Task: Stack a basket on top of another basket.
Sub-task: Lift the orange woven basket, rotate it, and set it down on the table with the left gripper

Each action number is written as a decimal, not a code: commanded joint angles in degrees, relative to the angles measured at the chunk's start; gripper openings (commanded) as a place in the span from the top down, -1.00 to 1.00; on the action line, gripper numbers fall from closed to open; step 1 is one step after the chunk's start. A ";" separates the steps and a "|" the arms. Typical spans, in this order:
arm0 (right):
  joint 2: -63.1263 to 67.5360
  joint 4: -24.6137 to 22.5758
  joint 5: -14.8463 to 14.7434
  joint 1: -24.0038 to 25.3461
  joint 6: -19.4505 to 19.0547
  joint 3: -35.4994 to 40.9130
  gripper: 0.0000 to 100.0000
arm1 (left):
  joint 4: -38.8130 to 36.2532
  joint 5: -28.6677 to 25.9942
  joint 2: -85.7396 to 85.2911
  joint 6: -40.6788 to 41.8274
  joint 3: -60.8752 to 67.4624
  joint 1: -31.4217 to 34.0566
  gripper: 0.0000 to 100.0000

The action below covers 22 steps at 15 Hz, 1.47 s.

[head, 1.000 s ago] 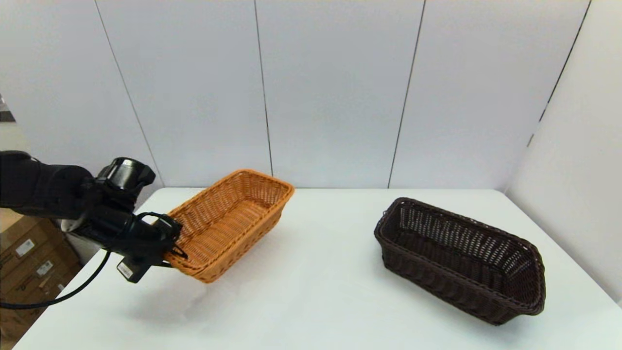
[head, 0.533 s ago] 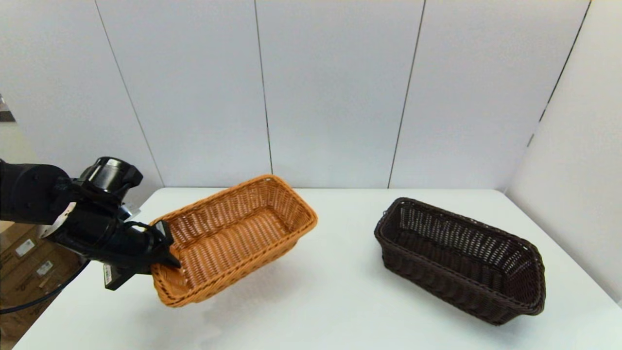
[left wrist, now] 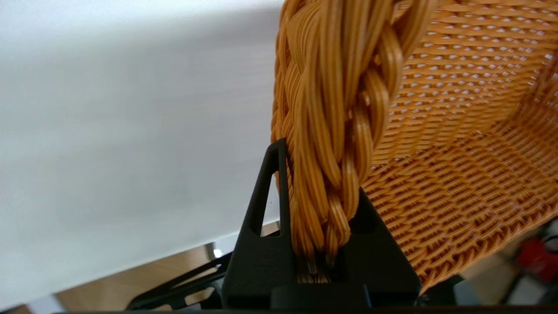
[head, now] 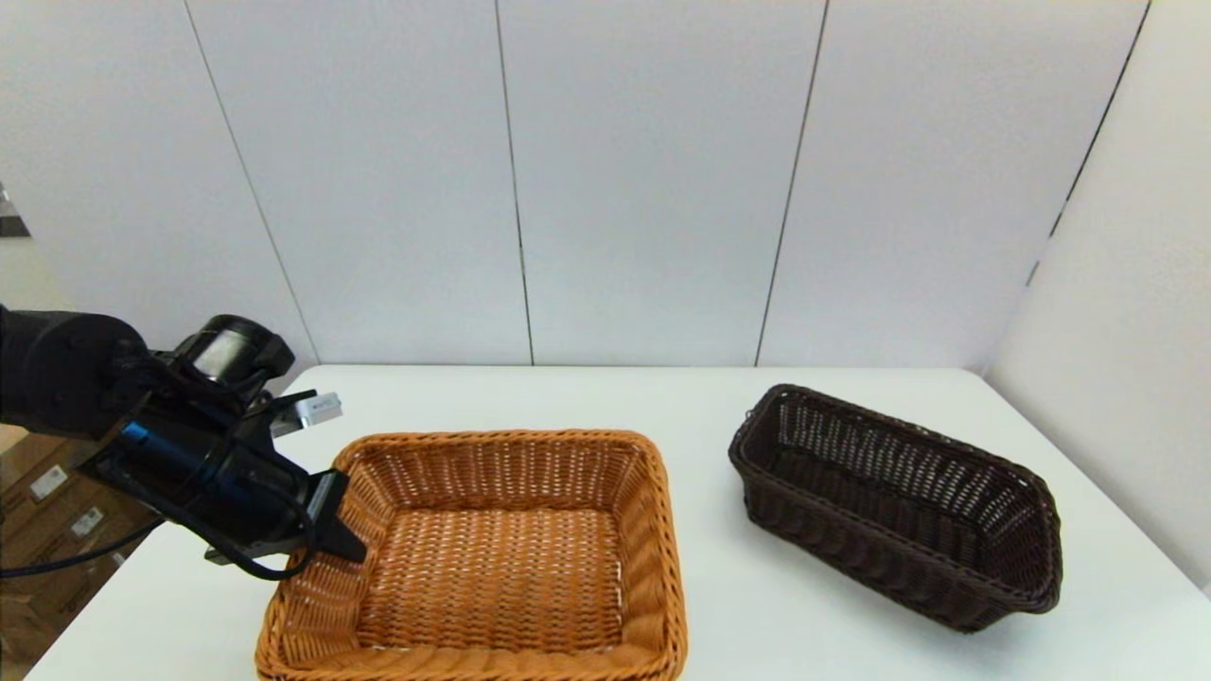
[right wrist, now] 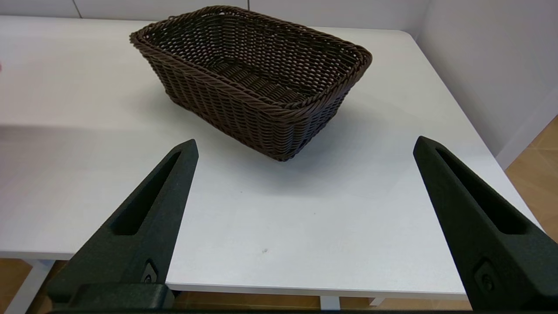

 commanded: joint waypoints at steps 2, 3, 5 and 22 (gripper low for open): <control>0.07 0.07 -0.11 0.00 0.06 0.00 -1.00 | 0.48 -0.10 3.95 0.10 -4.82 -3.06 1.00; 0.07 0.07 -0.11 0.00 0.06 0.00 -1.00 | 0.56 -0.10 5.36 -0.25 -6.49 -3.14 1.00; 0.07 0.07 -0.11 0.00 -0.02 0.00 -1.00 | 1.80 -0.10 8.96 -1.83 -10.44 -3.14 1.00; 0.07 0.07 -0.11 0.00 0.24 0.00 -1.00 | 1.62 -0.01 20.04 -4.91 -15.54 -8.77 1.00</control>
